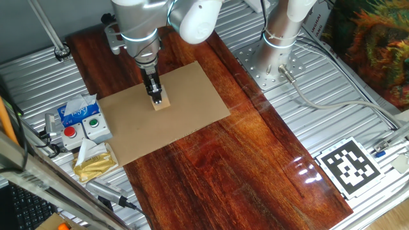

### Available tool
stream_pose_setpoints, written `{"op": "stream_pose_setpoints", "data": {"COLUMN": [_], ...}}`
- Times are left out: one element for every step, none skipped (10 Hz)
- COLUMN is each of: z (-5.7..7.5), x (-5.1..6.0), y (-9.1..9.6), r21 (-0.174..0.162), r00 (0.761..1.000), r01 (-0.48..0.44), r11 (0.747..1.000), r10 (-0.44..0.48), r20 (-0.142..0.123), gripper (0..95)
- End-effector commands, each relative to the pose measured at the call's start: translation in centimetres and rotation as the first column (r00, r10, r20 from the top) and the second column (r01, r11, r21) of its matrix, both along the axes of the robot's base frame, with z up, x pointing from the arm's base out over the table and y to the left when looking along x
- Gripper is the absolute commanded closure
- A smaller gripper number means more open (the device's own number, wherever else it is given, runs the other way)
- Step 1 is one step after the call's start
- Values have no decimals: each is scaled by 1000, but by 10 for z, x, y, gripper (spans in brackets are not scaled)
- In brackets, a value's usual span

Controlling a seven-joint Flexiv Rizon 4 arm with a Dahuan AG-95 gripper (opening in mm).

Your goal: Grab the block and place it at the designated location

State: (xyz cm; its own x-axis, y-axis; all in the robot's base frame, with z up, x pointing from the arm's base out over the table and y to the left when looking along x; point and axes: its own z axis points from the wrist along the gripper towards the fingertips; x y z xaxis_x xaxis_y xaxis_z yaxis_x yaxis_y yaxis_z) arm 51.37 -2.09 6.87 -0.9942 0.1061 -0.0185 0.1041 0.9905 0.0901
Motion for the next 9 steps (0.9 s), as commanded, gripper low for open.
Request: {"op": "stream_pose_setpoints", "data": {"z": [-3,-4,-4,-5,-6,-7,-8,-11,-14], "x": [1,1,2,2,3,3,4,5,5], "y": [0,0,1,1,1,2,2,2,3], "r21": [4,9,9,8,9,9,10,11,12], "r00": [1000,1000,1000,1000,1000,1000,1000,1000,1000], "r01": [-6,-6,-6,-6,-5,-6,-5,-5,-7], "r11": [1000,1000,1000,1000,1000,1000,1000,1000,1000], "r10": [6,6,6,6,5,6,5,5,7], "r20": [0,0,1,0,0,1,0,0,-1], "gripper": [760,760,760,760,760,760,760,760,760]}}
